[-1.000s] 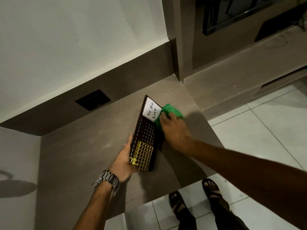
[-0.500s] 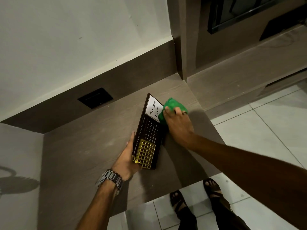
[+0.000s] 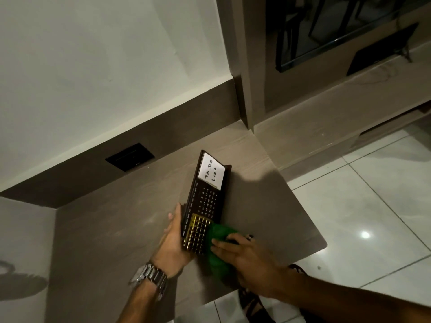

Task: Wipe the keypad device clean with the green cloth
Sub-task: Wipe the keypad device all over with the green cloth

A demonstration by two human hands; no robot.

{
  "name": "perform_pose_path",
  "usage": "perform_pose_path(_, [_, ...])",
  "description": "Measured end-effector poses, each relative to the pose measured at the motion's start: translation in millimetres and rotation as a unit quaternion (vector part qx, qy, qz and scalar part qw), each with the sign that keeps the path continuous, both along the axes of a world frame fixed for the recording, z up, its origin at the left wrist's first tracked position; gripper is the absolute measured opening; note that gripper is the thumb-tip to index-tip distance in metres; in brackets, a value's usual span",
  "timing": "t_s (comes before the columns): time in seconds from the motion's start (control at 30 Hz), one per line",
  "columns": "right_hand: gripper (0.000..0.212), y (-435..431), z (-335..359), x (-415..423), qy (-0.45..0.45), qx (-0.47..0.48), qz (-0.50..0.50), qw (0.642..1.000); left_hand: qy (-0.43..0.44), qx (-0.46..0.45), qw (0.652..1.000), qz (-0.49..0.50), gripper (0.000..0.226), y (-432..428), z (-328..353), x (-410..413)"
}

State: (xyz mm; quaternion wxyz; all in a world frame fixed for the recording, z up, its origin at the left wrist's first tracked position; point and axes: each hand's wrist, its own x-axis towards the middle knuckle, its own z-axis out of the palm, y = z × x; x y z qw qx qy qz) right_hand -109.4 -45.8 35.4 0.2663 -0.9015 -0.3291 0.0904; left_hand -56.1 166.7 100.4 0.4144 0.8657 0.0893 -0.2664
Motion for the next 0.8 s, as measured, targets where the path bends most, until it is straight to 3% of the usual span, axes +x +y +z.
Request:
perform_pose_path(0.07, [0.072, -18, 7, 13, 0.014, 0.092, -0.074, 0.993, -0.113, 0.160, 0.971, -0.140, 0.134, 3, 4, -3])
perform_pose_path(0.23, [0.070, -46, 18, 50, -0.011, 0.191, -0.181, 0.965, -0.195, 0.253, 0.922, -0.217, 0.130, -8, 12, 9])
perform_pose_path(0.33, [0.071, -38, 16, 68, -0.048, 0.188, -0.137, 0.971, -0.195, 0.267, 0.916, -0.229, 0.129, -20, 8, 11])
perform_pose_path(0.43, [0.066, -5, 8, 82, -0.087, 0.140, -0.024, 0.986, -0.191, 0.255, 0.921, -0.226, 0.134, -24, 4, 7])
perform_pose_path(0.5, [0.067, 6, 1, 93, -0.114, 0.122, -0.012, 0.986, -0.186, 0.248, 0.923, -0.226, 0.139, -21, 4, 8])
perform_pose_path(0.63, [0.093, -2, -19, 99, -0.093, 0.068, -0.070, 0.991, -0.182, 0.233, 0.928, -0.226, 0.140, -19, 4, 10])
perform_pose_path(0.7, [0.104, -3, -34, 86, -0.107, 0.029, -0.004, 0.994, -0.178, 0.223, 0.932, -0.224, 0.145, -19, 2, 10])
perform_pose_path(0.8, [0.102, -1, -41, 82, -0.158, -0.001, 0.067, 0.985, -0.176, 0.198, 0.940, -0.212, 0.150, -19, 0, 10])
